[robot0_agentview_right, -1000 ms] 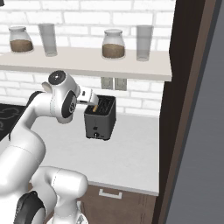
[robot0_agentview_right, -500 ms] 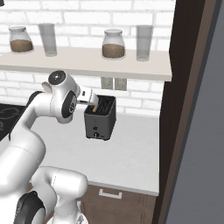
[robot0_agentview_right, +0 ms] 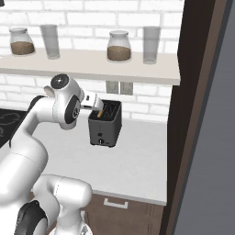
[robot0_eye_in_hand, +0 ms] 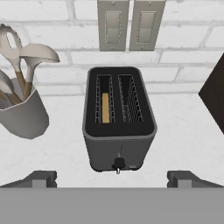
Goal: Start the toaster. Once the lever pops up, take the bread to the plate on the dining counter.
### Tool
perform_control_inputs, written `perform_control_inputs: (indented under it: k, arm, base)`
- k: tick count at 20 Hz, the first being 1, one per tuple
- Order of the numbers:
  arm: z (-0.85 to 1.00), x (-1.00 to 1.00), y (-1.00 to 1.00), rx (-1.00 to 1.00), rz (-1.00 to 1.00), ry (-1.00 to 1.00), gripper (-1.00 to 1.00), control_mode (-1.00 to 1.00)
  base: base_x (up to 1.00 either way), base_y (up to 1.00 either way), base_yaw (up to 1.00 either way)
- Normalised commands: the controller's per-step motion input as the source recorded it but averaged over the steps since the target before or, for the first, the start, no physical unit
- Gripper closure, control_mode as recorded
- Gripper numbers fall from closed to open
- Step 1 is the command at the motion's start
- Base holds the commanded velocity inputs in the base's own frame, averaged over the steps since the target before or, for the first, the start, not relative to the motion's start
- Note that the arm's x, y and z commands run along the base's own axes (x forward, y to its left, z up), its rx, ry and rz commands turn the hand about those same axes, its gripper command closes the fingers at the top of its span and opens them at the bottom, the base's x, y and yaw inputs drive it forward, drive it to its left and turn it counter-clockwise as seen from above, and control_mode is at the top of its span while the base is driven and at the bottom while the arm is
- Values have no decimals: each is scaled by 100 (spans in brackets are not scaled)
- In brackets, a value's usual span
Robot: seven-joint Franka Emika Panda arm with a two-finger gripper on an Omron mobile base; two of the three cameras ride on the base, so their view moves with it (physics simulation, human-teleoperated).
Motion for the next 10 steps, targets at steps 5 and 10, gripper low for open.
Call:
perform_control_inputs:
  k: [5, 10]
  arm:
    - [0, 0, 0, 0, 0, 0, -100, -100]
    - [0, 0, 0, 0, 0, 0, -100, -100]
  base:
    - [0, 0, 0]
    - [0, 0, 0]
